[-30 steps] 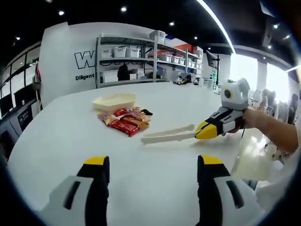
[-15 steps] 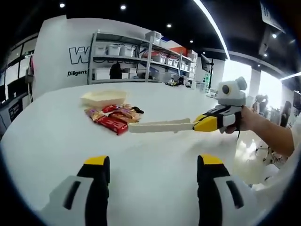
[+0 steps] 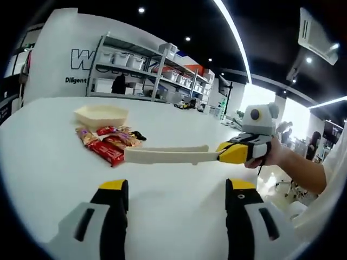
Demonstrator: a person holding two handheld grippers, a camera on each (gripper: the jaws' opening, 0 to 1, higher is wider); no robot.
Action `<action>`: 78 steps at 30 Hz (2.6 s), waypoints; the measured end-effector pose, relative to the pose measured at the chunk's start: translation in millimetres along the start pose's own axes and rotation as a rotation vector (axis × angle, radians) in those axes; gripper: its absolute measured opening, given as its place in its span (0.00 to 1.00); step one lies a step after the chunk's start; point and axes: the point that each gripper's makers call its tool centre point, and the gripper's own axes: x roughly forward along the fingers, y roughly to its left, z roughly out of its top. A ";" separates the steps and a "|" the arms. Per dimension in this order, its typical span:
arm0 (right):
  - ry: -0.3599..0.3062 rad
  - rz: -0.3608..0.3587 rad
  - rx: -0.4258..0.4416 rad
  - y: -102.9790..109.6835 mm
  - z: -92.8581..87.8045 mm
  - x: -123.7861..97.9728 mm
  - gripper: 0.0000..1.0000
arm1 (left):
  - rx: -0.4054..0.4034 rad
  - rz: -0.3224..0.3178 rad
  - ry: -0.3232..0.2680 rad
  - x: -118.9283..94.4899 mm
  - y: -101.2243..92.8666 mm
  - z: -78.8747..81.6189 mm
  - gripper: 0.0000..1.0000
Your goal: Place the target food into the container with the food tongs after gripping and lifting it, then release it inside without dropping or visibly crushing the food.
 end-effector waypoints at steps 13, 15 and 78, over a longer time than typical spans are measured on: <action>-0.067 0.115 0.031 25.3 15.0 -0.1 0.00 | -0.040 -0.129 -0.122 -2.5 -26.9 26.1 0.72; -0.070 0.127 0.028 28.5 15.9 -0.3 0.00 | -0.031 -0.151 -0.132 -4.0 -32.9 29.0 0.72; -0.396 0.481 0.130 100.2 83.8 -31.6 0.00 | -0.030 -0.537 -0.463 -40.6 -116.1 103.0 0.36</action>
